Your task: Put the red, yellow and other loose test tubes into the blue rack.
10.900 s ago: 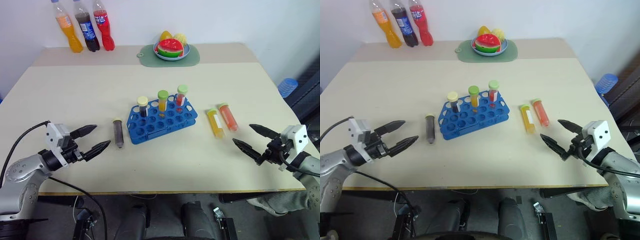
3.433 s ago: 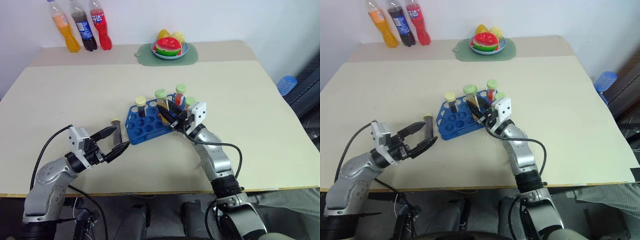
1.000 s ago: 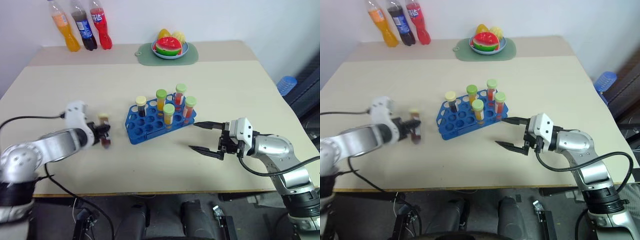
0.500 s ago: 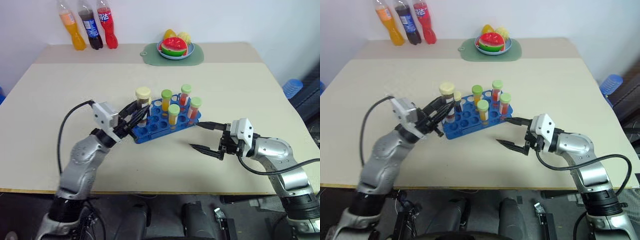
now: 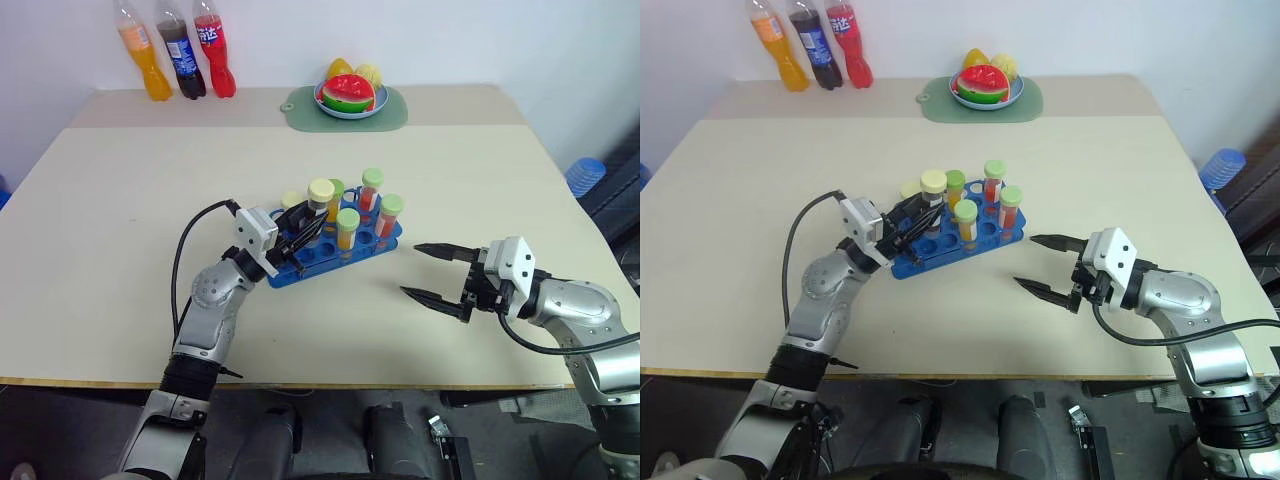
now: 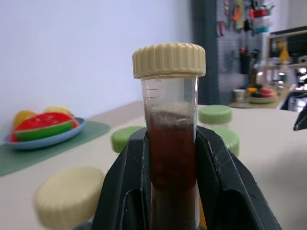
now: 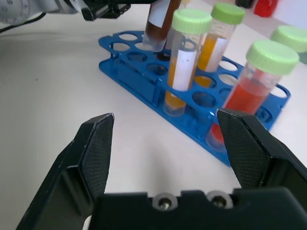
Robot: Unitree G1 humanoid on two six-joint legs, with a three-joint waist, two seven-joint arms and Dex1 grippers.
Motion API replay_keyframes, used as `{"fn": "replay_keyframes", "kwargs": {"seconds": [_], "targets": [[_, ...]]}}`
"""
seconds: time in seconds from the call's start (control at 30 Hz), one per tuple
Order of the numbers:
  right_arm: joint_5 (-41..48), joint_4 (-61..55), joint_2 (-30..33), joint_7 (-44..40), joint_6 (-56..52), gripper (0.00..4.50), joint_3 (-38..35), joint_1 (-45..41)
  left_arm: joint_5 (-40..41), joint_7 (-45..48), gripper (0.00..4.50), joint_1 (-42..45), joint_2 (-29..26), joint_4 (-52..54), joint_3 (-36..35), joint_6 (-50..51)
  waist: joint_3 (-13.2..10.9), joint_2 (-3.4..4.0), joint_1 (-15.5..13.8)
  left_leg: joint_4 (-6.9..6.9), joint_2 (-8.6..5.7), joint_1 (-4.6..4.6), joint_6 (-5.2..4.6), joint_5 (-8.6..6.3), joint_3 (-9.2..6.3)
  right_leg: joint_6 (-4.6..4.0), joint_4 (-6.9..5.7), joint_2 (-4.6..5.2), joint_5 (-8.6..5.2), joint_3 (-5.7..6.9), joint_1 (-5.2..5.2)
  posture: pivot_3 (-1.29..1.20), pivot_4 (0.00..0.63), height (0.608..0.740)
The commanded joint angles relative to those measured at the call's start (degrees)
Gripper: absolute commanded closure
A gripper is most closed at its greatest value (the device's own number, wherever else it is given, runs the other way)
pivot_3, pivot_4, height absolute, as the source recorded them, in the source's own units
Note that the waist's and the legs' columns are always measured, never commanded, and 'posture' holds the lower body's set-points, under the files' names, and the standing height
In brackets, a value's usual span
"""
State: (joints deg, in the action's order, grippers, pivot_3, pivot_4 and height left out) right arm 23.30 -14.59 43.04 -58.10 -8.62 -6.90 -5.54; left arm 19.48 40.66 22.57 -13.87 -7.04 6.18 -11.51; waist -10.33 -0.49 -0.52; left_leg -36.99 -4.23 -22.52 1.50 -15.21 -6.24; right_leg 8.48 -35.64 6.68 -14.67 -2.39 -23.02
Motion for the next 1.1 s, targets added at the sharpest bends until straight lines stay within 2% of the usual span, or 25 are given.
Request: {"fn": "replay_keyframes", "kwargs": {"seconds": [0.03, 0.23, 0.7, 0.93, 1.03, 1.1], "targets": [[1.2, -2.7, 0.7, 0.0, 0.0, 0.73, -1.9, 0.1, 2.5, 0.8, 3.79, -1.0, -1.2, 5.9, -1.7, 3.3, 0.0, 0.0, 0.0, 0.0, 0.01, 0.0, 0.0, 0.0, 0.0, 0.0, -0.01, 0.0, 0.0, 0.0, 0.0, 0.0, 0.15, 0.74], [0.8, -2.7, 0.1, 0.4, 0.2, 0.73, -1.3, 0.2, 1.6, 3.0, 3.79, -4.3, -1.8, 4.8, -1.8, 2.3, 0.0, 0.0, -0.2, -0.01, 0.01, 0.0, 0.0, 0.0, 0.0, 0.0, 0.0, 0.0, 0.0, -0.01, 0.01, 0.0, 0.15, 0.74], [0.9, -3.6, 0.0, 0.8, -0.2, 0.73, -1.3, 1.3, -2.0, 4.9, 3.79, -1.5, 2.9, -6.6, -0.3, -1.6, 0.0, 0.02, -0.4, -0.06, -0.01, 0.07, -0.01, 0.0, -0.07, 0.0, 0.04, 0.01, 0.0, 0.05, 0.19, 0.0, 0.15, 0.74], [1.0, -4.3, 0.0, 1.1, -0.4, 0.73, -1.7, 2.3, -3.7, 3.4, 3.79, -1.9, 4.3, -4.6, 0.3, -1.3, 0.0, 0.02, -0.4, -0.1, -0.03, 0.08, -0.01, 0.0, -0.15, 0.05, 0.1, 0.01, 0.03, 0.09, 0.29, 0.0, 0.15, 0.74], [1.0, -4.6, -0.1, 1.3, -0.5, 0.73, -1.5, 2.4, -5.9, -0.3, 3.79, -3.8, 4.1, 0.6, 0.0, -0.8, 0.0, 0.01, -0.3, -0.1, -0.03, 0.08, -0.01, -0.01, -0.16, 0.05, 0.1, 0.01, 0.03, 0.08, 0.3, 0.0, 0.15, 0.74], [1.0, -4.6, -0.1, 1.5, -0.5, 0.73, -1.5, 2.4, -4.3, -0.6, 3.79, -5.1, 2.9, 5.4, -0.4, 3.7, 0.0, 0.01, -0.2, -0.09, -0.02, 0.08, -0.01, -0.01, -0.16, 0.05, 0.1, 0.02, 0.03, 0.08, 0.28, 0.0, 0.15, 0.74]]}}
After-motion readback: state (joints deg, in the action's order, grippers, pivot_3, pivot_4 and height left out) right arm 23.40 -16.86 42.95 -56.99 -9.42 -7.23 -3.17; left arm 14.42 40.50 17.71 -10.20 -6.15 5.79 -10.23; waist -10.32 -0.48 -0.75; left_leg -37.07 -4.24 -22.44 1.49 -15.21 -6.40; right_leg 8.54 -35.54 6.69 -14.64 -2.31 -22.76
